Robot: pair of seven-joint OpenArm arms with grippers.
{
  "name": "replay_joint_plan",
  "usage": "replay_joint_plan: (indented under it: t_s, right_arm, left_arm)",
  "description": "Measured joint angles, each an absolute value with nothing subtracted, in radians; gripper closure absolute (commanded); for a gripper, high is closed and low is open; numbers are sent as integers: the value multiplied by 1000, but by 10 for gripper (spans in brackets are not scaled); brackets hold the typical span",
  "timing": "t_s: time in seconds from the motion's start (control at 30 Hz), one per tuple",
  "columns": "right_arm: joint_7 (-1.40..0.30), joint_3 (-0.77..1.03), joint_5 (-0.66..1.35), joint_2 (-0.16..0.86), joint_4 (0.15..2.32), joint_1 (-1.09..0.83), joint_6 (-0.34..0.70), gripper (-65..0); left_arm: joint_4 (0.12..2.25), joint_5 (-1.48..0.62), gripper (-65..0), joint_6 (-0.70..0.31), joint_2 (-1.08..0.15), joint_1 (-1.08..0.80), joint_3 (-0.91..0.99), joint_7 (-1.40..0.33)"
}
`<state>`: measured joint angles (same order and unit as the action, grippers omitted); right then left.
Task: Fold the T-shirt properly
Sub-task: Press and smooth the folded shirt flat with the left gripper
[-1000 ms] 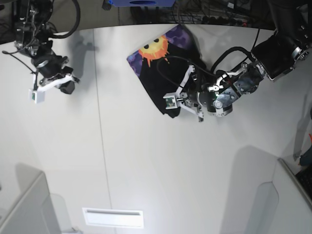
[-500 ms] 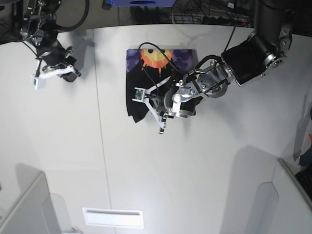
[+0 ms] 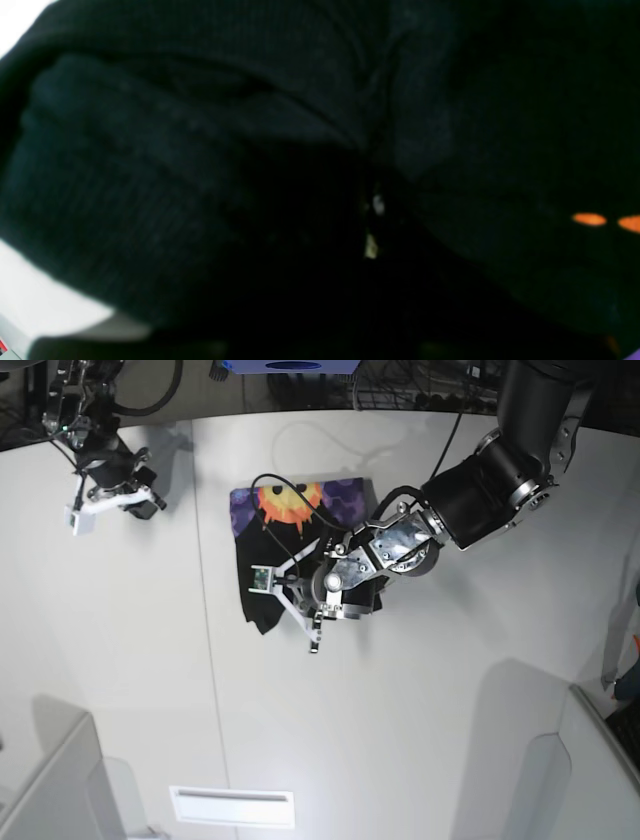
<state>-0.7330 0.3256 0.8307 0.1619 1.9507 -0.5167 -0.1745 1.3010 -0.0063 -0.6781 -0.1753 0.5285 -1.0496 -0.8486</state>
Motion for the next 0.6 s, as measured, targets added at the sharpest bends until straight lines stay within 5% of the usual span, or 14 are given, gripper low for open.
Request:
replay_joint_plan:
  t_s: [0.43, 0.6]
  right_arm:
    - [-734, 326, 831, 165, 1951, -516, -175, 0]
    - [-734, 326, 831, 165, 1951, -516, -174, 0]
  left_arm:
    - [1297, -9, 0, -679, -172, 539, -1058, -852]
    - [1300, 0, -364, -669, -172, 557, -1061, -850]
